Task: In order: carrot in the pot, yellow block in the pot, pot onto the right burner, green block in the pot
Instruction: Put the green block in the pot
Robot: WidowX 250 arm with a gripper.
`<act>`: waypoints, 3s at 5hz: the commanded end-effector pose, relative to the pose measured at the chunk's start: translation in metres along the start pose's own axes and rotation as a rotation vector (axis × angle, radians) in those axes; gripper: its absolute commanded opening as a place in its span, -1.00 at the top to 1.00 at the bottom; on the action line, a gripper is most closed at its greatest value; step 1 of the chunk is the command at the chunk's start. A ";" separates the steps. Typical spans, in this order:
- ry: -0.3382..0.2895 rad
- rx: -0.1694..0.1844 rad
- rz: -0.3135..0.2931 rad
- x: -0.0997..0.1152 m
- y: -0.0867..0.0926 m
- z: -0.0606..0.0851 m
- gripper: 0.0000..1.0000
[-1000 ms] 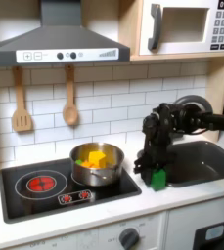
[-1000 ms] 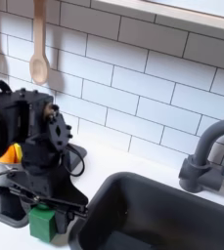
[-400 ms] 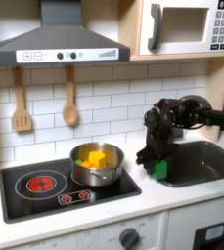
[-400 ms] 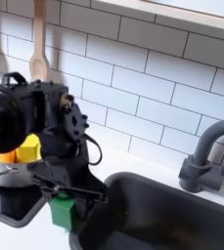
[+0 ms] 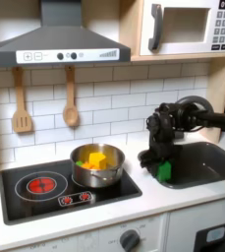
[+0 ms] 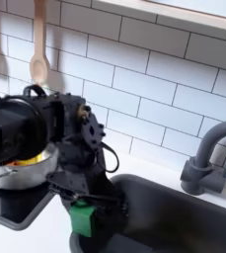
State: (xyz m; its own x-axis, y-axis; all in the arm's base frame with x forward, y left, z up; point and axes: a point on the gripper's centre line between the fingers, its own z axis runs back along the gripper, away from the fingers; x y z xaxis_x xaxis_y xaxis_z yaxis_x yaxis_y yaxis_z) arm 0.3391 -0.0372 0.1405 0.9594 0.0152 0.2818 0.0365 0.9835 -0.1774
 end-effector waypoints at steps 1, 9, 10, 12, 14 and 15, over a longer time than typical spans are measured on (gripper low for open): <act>-0.004 -0.001 -0.046 0.010 -0.010 -0.013 1.00; -0.047 -0.093 -0.081 -0.008 -0.027 -0.033 1.00; -0.016 -0.142 -0.056 -0.014 -0.031 -0.045 1.00; -0.092 -0.101 -0.047 -0.001 -0.024 -0.017 1.00; -0.073 -0.071 -0.072 -0.004 -0.024 -0.016 1.00; -0.094 -0.078 -0.080 -0.002 -0.023 -0.011 1.00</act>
State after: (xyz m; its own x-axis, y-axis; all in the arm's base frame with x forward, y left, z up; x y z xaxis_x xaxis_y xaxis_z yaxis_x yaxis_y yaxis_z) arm 0.3385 -0.0614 0.1334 0.9235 -0.0430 0.3811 0.1362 0.9657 -0.2211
